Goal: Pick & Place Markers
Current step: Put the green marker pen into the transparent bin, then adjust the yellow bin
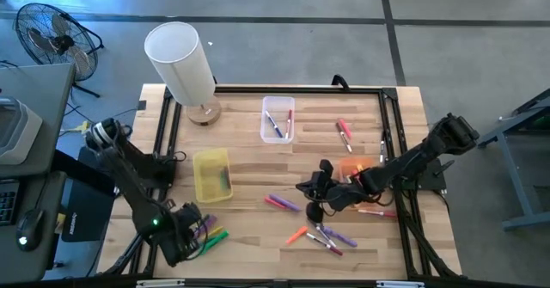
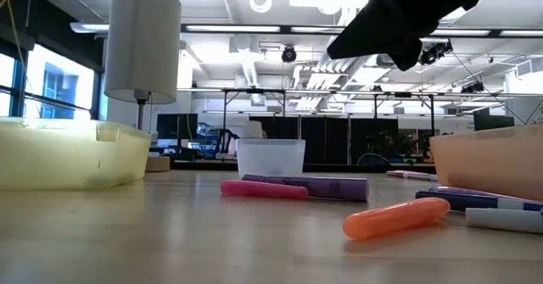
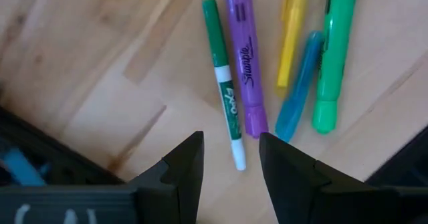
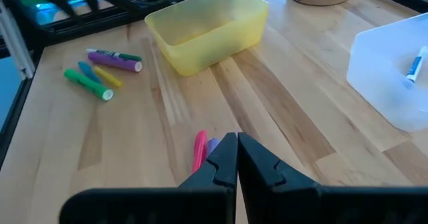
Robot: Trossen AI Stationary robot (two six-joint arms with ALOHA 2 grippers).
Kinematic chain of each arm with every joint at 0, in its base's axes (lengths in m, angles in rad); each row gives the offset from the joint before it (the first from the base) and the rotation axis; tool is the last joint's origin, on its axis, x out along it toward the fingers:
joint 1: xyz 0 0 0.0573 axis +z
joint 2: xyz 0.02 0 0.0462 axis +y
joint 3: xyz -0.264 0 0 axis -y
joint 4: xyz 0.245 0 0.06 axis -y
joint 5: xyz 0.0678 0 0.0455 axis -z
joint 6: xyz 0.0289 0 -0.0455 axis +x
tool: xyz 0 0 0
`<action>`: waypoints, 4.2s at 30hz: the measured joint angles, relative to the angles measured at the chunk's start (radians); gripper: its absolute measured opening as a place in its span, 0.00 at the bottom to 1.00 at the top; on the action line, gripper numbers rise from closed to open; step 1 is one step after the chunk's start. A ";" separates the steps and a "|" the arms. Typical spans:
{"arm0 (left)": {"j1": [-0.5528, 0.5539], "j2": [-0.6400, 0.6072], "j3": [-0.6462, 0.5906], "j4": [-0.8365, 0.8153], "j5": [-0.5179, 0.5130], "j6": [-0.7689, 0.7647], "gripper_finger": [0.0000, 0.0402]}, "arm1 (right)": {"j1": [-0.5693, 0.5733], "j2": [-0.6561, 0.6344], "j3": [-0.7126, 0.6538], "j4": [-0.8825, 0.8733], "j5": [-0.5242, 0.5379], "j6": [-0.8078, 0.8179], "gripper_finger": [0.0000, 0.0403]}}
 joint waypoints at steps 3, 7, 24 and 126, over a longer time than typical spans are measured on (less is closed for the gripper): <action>-0.020 0.052 0.000 0.042 0.001 0.002 0.36 | -0.008 0.000 0.000 0.000 -0.001 0.002 0.00; -0.026 0.105 0.000 0.090 0.059 0.012 0.36 | -0.010 0.000 0.000 0.000 -0.003 0.002 0.00; -0.083 0.142 -0.075 0.200 0.109 -0.086 0.36 | -0.010 0.000 0.002 0.052 -0.006 -0.050 0.00; 1.470 0.328 0.278 0.623 0.285 1.102 0.03 | -0.094 0.001 0.002 0.044 -0.106 -0.140 0.00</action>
